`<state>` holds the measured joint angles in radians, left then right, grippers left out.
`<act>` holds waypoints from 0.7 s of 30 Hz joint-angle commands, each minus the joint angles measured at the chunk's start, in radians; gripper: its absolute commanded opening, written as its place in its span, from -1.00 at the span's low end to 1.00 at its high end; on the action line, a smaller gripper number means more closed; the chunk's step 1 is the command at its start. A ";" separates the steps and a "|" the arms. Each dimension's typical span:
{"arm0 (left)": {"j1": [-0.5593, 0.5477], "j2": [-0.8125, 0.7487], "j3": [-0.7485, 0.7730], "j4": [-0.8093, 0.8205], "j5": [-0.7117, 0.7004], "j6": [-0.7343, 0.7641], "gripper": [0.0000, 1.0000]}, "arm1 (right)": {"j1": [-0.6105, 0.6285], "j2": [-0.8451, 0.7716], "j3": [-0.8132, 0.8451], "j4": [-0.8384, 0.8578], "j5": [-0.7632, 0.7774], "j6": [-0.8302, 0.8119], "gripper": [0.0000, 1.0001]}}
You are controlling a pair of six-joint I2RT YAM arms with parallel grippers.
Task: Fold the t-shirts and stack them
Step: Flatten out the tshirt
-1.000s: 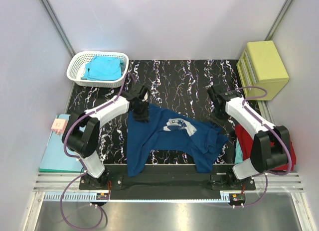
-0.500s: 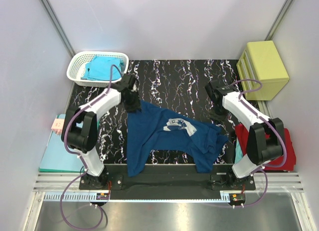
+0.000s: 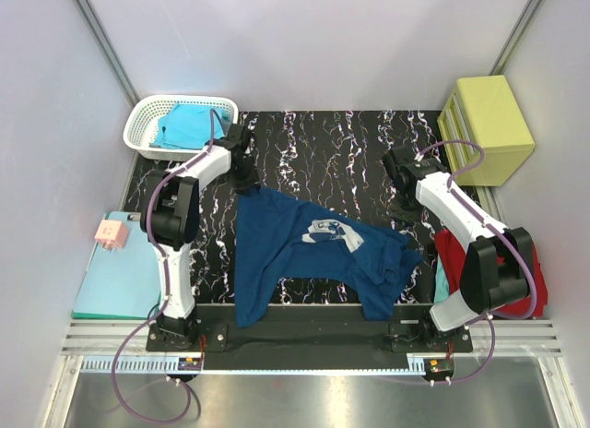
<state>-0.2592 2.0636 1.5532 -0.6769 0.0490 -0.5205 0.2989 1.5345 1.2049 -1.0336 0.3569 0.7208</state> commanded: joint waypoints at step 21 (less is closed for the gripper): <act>0.072 0.073 0.134 -0.016 -0.046 0.023 -0.20 | -0.003 0.003 0.021 0.050 0.033 -0.066 -0.49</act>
<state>-0.1951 2.1166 1.6924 -0.7063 0.0181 -0.5083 0.2989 1.5291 1.2030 -1.0065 0.3588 0.6662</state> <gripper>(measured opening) 0.396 0.253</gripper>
